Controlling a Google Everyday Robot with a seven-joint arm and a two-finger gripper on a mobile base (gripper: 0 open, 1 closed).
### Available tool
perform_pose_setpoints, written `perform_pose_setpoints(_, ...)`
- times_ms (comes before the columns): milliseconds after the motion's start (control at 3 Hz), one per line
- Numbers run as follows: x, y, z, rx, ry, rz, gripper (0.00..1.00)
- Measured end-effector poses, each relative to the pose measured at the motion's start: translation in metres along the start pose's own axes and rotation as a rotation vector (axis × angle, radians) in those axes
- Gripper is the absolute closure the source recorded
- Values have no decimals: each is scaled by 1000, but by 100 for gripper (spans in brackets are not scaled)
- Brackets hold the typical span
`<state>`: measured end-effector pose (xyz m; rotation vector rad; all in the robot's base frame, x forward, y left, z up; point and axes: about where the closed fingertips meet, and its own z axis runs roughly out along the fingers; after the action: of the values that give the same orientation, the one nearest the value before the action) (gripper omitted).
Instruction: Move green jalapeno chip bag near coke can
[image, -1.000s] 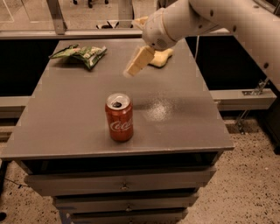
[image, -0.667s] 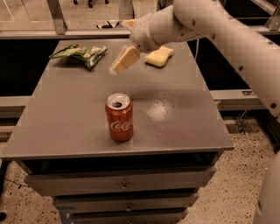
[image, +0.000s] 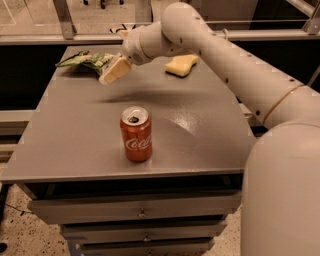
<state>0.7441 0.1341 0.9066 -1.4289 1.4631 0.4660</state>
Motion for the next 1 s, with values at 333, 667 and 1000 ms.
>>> perform_pose_setpoints(333, 0, -1, 40, -2, -19, 43, 0)
perform_pose_setpoints(667, 4, -4, 73, 11, -26, 72, 0)
perform_pose_setpoints(1000, 4, -9, 92, 41, -38, 110, 17)
